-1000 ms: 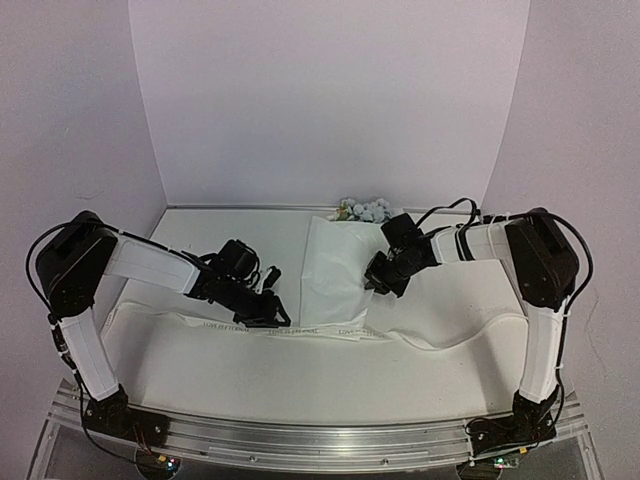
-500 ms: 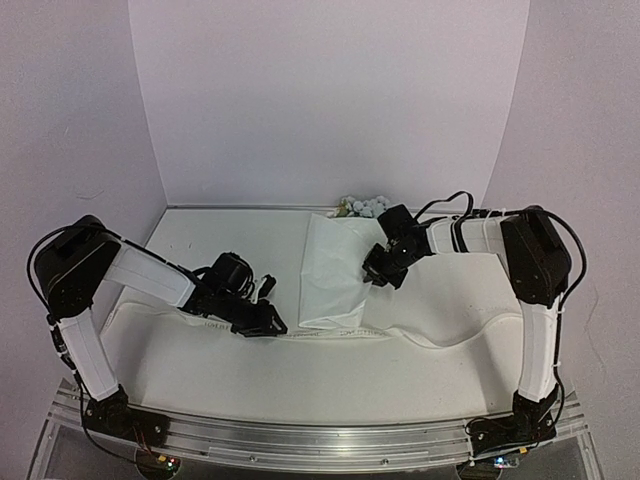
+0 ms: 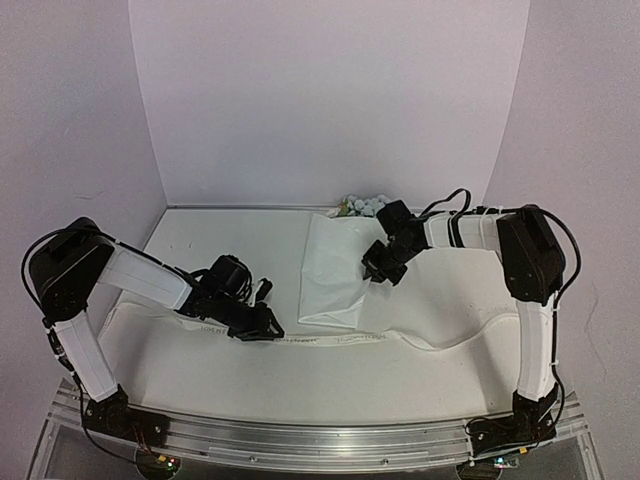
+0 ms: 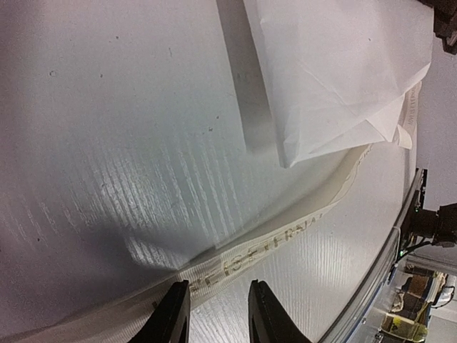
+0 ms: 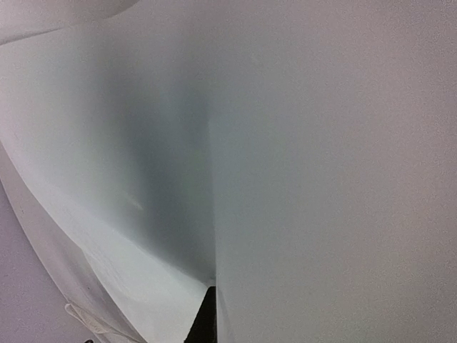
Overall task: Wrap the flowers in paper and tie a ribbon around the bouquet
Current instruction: Place the folded bouquet on the ribbon.
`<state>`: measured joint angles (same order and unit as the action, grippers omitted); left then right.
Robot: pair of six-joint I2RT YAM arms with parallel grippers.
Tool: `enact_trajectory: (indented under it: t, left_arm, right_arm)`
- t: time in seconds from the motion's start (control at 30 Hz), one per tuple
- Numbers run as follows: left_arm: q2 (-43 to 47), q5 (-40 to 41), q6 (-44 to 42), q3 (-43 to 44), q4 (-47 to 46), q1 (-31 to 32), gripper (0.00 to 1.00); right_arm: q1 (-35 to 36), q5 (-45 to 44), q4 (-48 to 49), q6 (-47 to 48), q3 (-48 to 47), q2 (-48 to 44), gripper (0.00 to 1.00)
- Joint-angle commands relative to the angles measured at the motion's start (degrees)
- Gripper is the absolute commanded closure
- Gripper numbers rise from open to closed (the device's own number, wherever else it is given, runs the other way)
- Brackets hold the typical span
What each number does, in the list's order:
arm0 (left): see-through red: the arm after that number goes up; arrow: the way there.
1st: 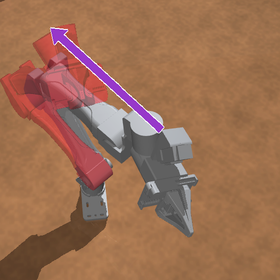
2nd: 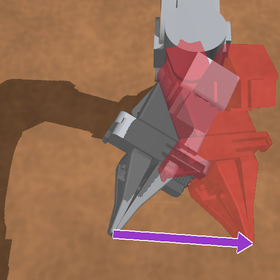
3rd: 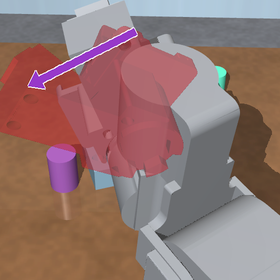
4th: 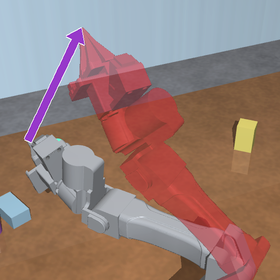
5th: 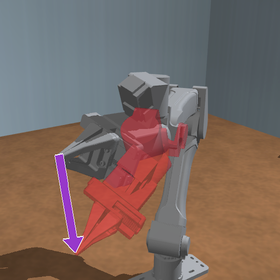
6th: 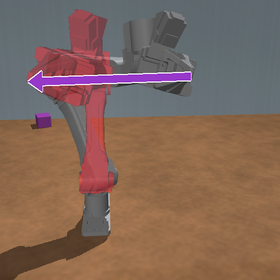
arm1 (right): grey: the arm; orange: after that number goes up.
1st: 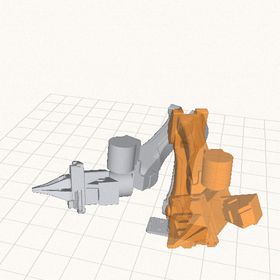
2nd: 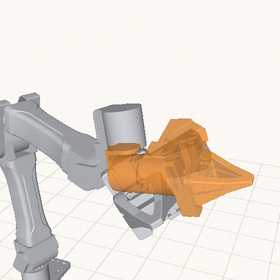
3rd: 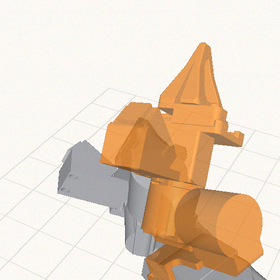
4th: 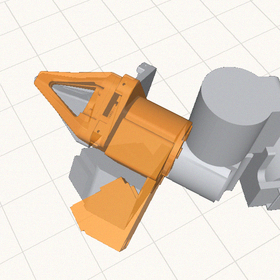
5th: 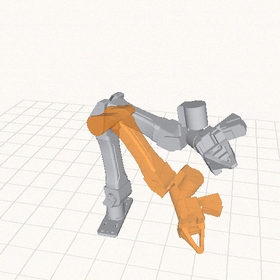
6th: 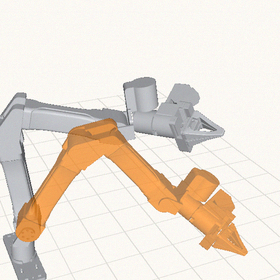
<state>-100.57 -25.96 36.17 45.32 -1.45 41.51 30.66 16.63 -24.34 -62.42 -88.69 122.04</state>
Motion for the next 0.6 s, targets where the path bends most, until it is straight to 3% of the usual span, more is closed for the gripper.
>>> enact_trajectory:
  t: [0.0,0.57]
  left_arm:
    - [-1.46,3.46,2.72,1.69,2.37,0.16,0.71]
    - [-4.71,5.27,6.98,3.53,3.34,0.15,0.70]
  right_arm:
    - [0.44,2.29,-1.83,-4.21,2.18,-3.59,1.00]
    - [3.35,6.51,2.46,-10.33,12.68,-12.26,1.00]
